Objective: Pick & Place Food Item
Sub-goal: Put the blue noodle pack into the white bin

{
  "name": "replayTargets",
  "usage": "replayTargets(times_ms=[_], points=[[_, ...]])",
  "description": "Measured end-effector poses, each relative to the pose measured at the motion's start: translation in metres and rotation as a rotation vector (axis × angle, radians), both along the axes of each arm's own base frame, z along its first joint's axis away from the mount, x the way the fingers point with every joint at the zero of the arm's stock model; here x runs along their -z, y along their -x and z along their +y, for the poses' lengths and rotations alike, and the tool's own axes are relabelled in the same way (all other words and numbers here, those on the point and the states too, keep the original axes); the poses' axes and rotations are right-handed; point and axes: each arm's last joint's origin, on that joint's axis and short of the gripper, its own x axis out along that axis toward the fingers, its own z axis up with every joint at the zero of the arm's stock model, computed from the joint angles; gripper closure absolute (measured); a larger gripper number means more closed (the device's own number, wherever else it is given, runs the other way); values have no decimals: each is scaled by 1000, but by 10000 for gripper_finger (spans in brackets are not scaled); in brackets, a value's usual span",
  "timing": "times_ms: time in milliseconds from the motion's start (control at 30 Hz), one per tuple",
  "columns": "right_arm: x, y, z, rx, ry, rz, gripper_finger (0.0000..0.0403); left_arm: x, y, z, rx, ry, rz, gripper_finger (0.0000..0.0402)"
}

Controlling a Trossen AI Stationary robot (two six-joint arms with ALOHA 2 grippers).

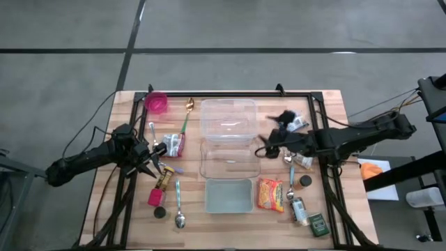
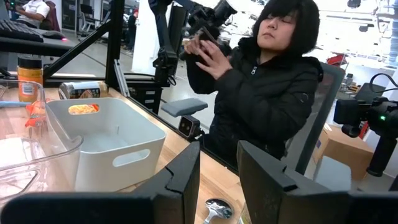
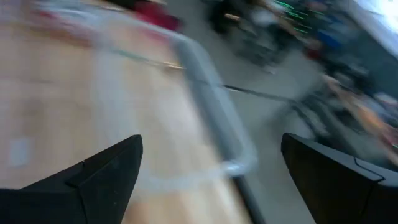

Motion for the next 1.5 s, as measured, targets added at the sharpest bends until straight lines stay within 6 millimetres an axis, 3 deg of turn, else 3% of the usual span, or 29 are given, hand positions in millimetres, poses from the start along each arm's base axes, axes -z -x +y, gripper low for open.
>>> replayTargets(times_ms=[167,400,733,1000,1500], points=[[-7,21,-6,133,32,-15,22,0,0,0,0,0,0,291],[-11,36,-8,159,-158,-130,22,0,0,0,0,0,0,291],[0,30,-3,23,-270,-31,22,0,0,0,-1,0,0,291],[18,29,-7,99,-241,123,22,0,0,0,0,0,0,291],[34,19,-12,213,-216,176,22,0,0,0,-1,0,0,291]])
